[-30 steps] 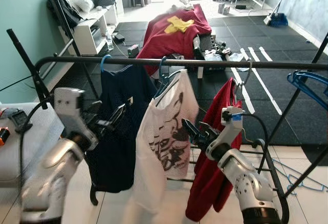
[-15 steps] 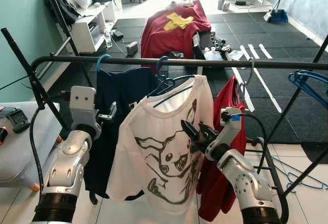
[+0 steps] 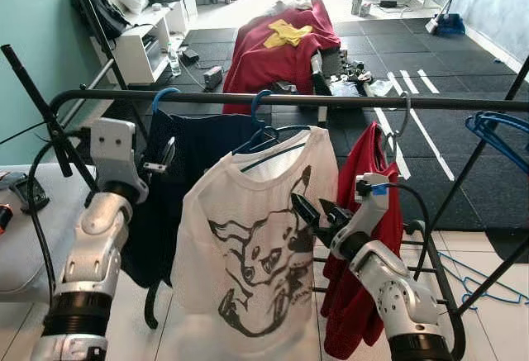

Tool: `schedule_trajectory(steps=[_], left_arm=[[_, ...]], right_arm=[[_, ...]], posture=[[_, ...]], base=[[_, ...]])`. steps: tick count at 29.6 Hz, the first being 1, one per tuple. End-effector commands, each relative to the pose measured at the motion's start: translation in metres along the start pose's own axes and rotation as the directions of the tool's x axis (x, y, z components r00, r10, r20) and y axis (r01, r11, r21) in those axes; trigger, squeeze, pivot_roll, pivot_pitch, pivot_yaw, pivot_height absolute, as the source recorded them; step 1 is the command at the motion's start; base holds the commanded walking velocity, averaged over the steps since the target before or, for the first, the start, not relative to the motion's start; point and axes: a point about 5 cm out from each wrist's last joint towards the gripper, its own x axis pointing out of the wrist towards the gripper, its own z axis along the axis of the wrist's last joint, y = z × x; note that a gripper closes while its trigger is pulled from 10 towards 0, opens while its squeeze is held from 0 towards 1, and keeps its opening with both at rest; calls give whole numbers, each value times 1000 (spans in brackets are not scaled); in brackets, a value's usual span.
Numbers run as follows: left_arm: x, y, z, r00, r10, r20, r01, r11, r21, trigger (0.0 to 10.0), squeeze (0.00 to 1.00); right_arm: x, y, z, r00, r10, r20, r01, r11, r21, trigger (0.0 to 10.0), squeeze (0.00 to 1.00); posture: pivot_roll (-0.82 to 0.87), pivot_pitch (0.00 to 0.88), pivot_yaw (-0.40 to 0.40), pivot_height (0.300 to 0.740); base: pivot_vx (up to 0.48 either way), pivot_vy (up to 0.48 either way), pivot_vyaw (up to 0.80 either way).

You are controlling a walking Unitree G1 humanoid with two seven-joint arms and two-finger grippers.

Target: Hang hanger

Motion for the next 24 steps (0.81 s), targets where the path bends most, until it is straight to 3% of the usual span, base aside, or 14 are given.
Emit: schedule_trajectory(steps=[1, 11, 24], left_arm=[[-1, 9, -4, 1000, 0, -8, 0, 1000, 4, 10000, 0], [6, 15, -3, 999, -44, 21, 43, 999, 26, 10000, 0], [12, 9, 7, 984, -158, 76, 157, 987, 29, 10000, 0]], right_arm=[[1, 3, -5, 1000, 7, -11, -7, 1000, 5, 10000, 0], [2, 3, -7, 1000, 8, -13, -8, 1000, 7, 10000, 0], [3, 4, -7, 1000, 10, -10, -10, 1000, 6, 10000, 0]], posture=[[-131, 42, 57, 740], [-126, 31, 58, 740], [-127, 35, 62, 740]], base=[[0, 0, 0], [0, 0, 0], [0, 0, 0]])
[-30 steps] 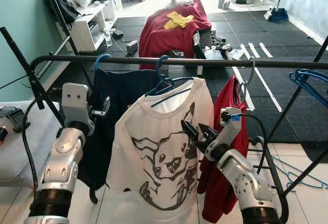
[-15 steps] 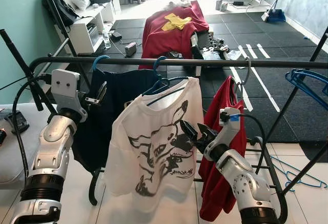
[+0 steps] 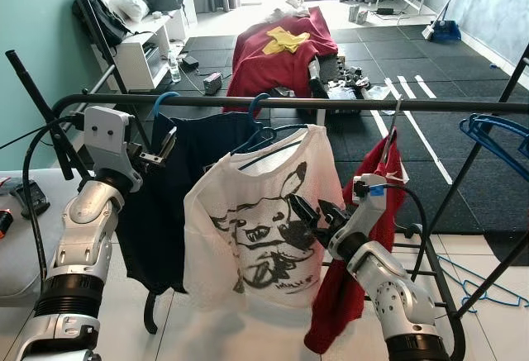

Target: Hang hanger

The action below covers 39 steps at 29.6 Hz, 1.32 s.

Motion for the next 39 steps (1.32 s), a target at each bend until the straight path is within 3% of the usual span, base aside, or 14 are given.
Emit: schedule_trajectory(steps=[1, 10, 14, 19, 23, 35, 39], left_arm=[[2, 5, 3, 1000, -20, 6, 20, 1000, 16, 10000, 0], [17, 4, 5, 997, -82, -11, 83, 989, 120, 10000, 0], [32, 18, 8, 999, -4, -46, 12, 984, 179, 10000, 0], [36, 23, -1, 993, 38, -108, -30, 997, 69, 10000, 0], [36, 22, -3, 992, 52, -113, -47, 998, 43, 10000, 0], [32, 22, -16, 982, 59, -182, -46, 996, 72, 10000, 0], [24, 32, -25, 964, 93, -250, -71, 993, 95, 10000, 0]], right_arm=[[1, 3, -4, 1000, 8, -9, -8, 1000, 4, 10000, 0], [1, 3, -3, 1000, 6, -5, -6, 1000, 0, 10000, 0], [1, 4, -4, 1000, 1, 0, -1, 1000, 1, 10000, 0], [-1, 4, -5, 1000, -2, 6, 2, 1000, 5, 10000, 0], [-1, 5, -5, 1000, -3, 6, 3, 1000, 6, 10000, 0], [-2, 6, -5, 1000, -4, 5, 4, 1000, 9, 10000, 0], [-3, 7, -5, 1000, -2, 7, 2, 1000, 10, 10000, 0]], posture=[[-127, 35, 62, 740], [-146, 42, 63, 740], [-151, 44, 75, 740], [-156, 52, 85, 740], [-158, 54, 87, 740], [-158, 63, 86, 740], [-164, 80, 94, 740]], base=[[0, 0, 0], [0, 0, 0], [0, 0, 0], [0, 0, 0], [0, 0, 0], [0, 0, 0], [0, 0, 0]])
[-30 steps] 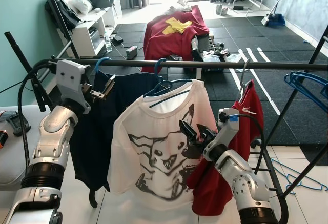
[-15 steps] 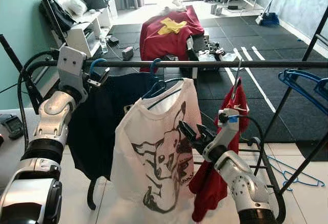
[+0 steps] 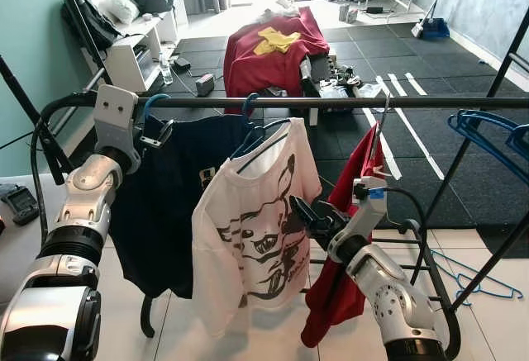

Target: Hang hanger

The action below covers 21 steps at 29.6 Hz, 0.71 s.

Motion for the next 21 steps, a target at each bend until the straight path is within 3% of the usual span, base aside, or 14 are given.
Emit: schedule_trajectory(steps=[1, 6, 13, 21], left_arm=[[-8, 16, -14, 995, 37, -96, -34, 999, 25, 10000, 0], [-16, 26, -26, 986, 37, -161, -31, 999, 45, 10000, 0], [-17, 28, -29, 982, 21, -187, -9, 998, 65, 10000, 0], [-18, 12, -46, 961, -69, -269, 82, 996, 37, 9804, 0]], right_arm=[[-2, 5, -1, 1000, 6, 0, -6, 1000, 6, 10000, 0], [-10, 10, 0, 1000, 9, 8, -10, 1000, 21, 10000, 0], [-17, 13, -1, 1000, 12, 6, -13, 999, 32, 10000, 0], [-31, 18, -3, 1000, 1, -2, -1, 999, 46, 10000, 0]], posture=[[-165, 88, 96, 740], [-175, 123, 103, 740], [-185, 150, 115, 740], [-210, 185, 130, 740]], base=[[0, 0, 0], [0, 0, 0], [0, 0, 0], [0, 0, 0]])
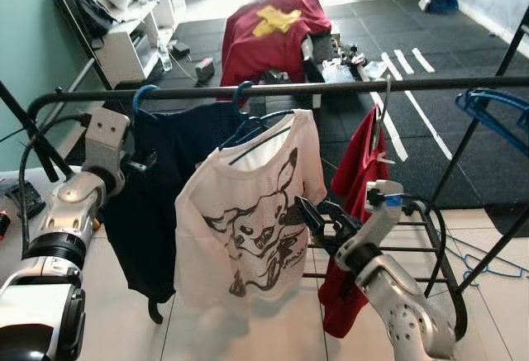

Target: Hang hanger

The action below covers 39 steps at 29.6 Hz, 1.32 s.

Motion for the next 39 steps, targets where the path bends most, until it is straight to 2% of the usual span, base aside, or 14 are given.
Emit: schedule_trajectory(steps=[1, 2, 3, 4, 15, 18, 23, 29, 30, 33, 34, 35, 37, 39], left_arm=[[1, -5, -6, 999, -32, -37, 32, 999, 14, 2902, 0], [1, -7, -7, 998, -40, -44, 40, 999, 12, 2902, 0], [1, -7, -8, 998, -42, -51, 43, 999, 17, 1098, 0], [2, -8, -9, 997, -42, -58, 43, 999, 14, 0, 0], [0, -4, -12, 997, -16, -77, 17, 1000, 13, 0, 0], [-5, 11, -10, 997, 57, -42, -58, 998, -13, 0, 0], [-11, 23, -6, 994, 112, 7, -111, 992, -54, 0, 0], [-13, 27, -4, 992, 123, 31, -121, 991, -62, 0, 0], [-17, 34, 2, 987, 143, 72, -139, 989, -58, 0, 0], [-22, 40, 7, 981, 158, 111, -152, 987, -55, 0, 0], [-28, 45, 13, 975, 157, 155, -150, 987, -53, 0, 0], [-28, 45, 13, 975, 157, 155, -150, 987, -53, 0, 0], [-37, 49, 17, 969, 141, 204, -135, 990, -43, 0, 0], [-37, 49, 17, 969, 141, 204, -135, 990, -43, 0, 0]], right_arm=[[-3, 1, -14, 998, -14, -58, 16, 999, 42, 10000, 0], [-4, 2, -14, 998, -15, -60, 17, 999, 42, 10000, 0], [-5, 2, -14, 998, -16, -61, 19, 999, 41, 10000, 0], [-5, 3, -14, 998, -18, -63, 20, 999, 39, 10000, 0], [-7, 2, -13, 997, -28, -67, 30, 999, 32, 10000, 0], [-3, -1, -13, 997, -35, -70, 36, 999, 23, 10000, 0], [3, -4, -14, 997, -36, -73, 37, 999, 16, 10000, 0], [5, -5, -13, 997, -37, -74, 38, 999, 15, 10000, 0], [8, -6, -14, 996, -34, -77, 35, 999, 14, 10000, 0], [11, -7, -14, 996, -31, -80, 32, 999, 12, 10000, 0], [14, -8, -15, 996, -28, -82, 29, 1000, 9, 10000, 0], [14, -8, -15, 996, -28, -82, 29, 1000, 9, 10000, 0], [17, -9, -15, 996, -26, -83, 27, 1000, 5, 10000, 0], [17, -9, -15, 996, -26, -83, 27, 1000, 5, 10000, 0]], posture=[[-216, 187, 131, 740], [-218, 187, 131, 740], [-218, 187, 131, 740], [-222, 186, 133, 740], [-232, 176, 133, 740], [-221, 148, 125, 740], [-214, 130, 121, 740], [-211, 125, 119, 740], [-187, 93, 106, 740], [-182, 87, 106, 740], [-178, 78, 105, 740], [-178, 78, 105, 740], [-176, 72, 106, 740], [-176, 72, 106, 740]], base=[[0, 0, 0], [0, 0, 0], [0, 0, 0], [0, 0, 0], [0, 0, 0], [0, 0, 0], [0, 0, 0], [0, 0, 0], [0, 0, 0], [0, 0, 0], [0, 0, 0], [0, 0, 0], [0, 0, 0], [0, 0, 0]])
